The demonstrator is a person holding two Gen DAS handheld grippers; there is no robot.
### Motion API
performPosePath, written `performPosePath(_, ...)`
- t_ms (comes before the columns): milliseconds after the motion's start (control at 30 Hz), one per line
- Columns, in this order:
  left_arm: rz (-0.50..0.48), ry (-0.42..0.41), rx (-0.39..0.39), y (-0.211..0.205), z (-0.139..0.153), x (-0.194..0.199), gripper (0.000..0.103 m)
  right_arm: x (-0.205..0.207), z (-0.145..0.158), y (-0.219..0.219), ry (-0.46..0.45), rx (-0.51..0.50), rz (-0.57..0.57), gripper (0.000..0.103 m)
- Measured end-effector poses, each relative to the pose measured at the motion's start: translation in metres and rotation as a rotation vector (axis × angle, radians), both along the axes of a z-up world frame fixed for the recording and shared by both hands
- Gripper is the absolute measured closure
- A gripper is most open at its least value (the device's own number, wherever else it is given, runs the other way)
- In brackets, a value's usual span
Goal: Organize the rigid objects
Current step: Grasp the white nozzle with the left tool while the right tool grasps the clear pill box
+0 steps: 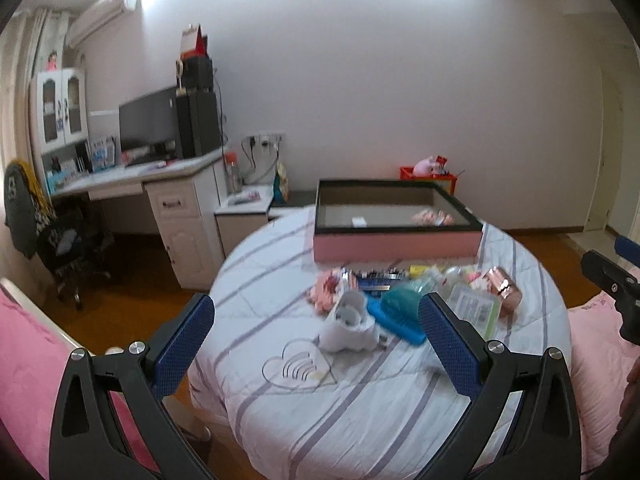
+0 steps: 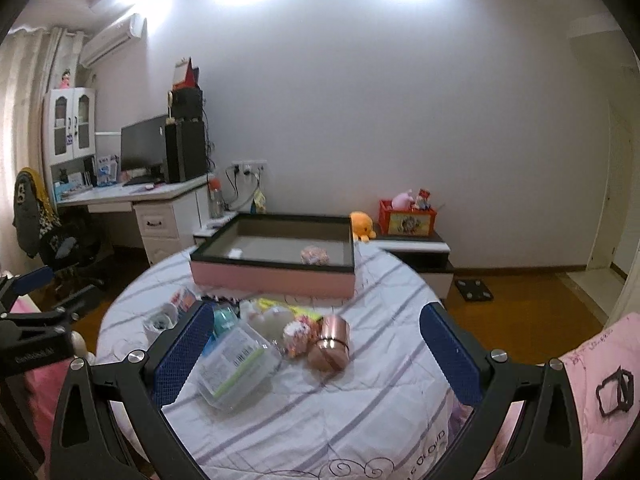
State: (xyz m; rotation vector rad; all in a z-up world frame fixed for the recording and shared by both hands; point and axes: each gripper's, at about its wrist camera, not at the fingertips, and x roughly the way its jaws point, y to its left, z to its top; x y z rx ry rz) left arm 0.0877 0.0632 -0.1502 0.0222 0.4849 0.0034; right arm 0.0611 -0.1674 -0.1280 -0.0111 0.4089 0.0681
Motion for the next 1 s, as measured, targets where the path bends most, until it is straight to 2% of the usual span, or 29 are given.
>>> performPosePath(233,0.002,0.09,-0.001,0.006,-0.031,0.015,0.0,0.02,-0.036,0.006,0.111,0.016,-0.015,0.0)
performPosePath(333,0.012,0.103,-0.005,0.011,-0.037,0.018,0.0,0.029,-0.051,0.017,0.152,0.068,-0.038,0.0)
performPosePath(433,0.041,0.102,0.035,0.017,-0.041,0.019,0.0,0.039,-0.063,0.034,0.18,0.132,-0.053,0.0)
performPosePath(567,0.071,0.098,0.051,0.026,-0.042,0.02,0.0,0.059,-0.076,0.064,0.23,0.099,-0.092,0.0)
performPosePath(633,0.081,0.103,0.043,0.033,-0.043,0.022,0.0,0.067,-0.082,0.073,0.258,0.12,-0.093,0.0)
performPosePath(733,0.089,0.114,0.034,0.039,-0.046,0.024,0.0,0.075,-0.088,0.081,0.284,0.132,-0.098,0.0)
performPosePath(933,0.073,0.138,0.023,0.039,-0.052,0.033,0.0,0.085,-0.095,0.086,0.299,0.069,-0.077,0.0)
performPosePath(1000,0.064,0.141,0.023,0.037,-0.053,0.035,0.0,0.084,-0.095,0.081,0.299,0.081,-0.049,0.004)
